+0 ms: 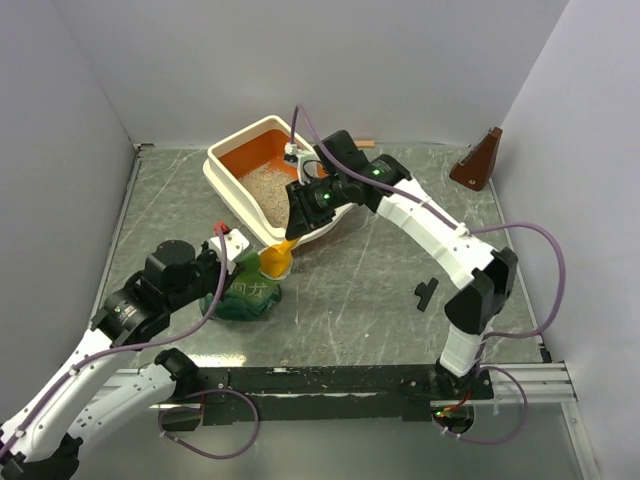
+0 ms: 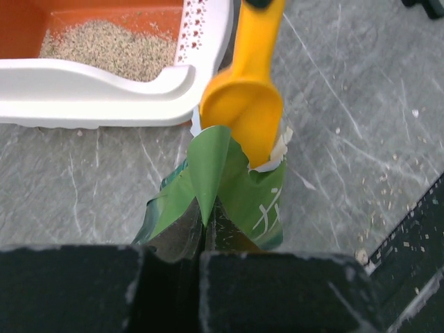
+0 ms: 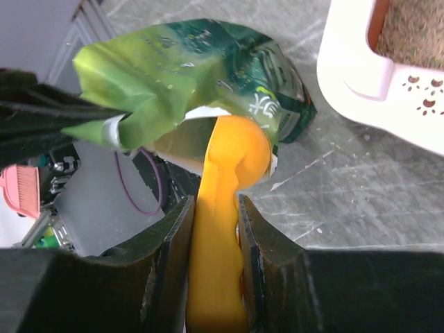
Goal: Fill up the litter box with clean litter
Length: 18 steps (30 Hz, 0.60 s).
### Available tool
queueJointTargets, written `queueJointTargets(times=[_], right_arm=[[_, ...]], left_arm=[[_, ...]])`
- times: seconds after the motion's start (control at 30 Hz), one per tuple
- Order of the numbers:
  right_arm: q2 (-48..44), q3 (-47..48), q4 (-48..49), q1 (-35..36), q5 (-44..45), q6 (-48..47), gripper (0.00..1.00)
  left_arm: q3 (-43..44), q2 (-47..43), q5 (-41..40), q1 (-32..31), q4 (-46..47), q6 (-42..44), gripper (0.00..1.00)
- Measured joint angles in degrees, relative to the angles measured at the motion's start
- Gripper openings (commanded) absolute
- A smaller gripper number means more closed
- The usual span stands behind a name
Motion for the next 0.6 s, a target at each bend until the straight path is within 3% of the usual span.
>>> queueJointTargets(times=[0.27, 0.6], right_arm=[[4.87, -1.07, 0.98, 1.05, 2.08, 3.13, 0.00], [5.42, -13.57, 14.75, 1.62, 0.35, 10.56, 0.00]], left_arm=[[-7.34, -3.65, -1.66, -0.85, 8.61, -2.49, 0.01], [-8.17, -5.51, -3.17, -1.53, 8.92, -2.71, 0.01]])
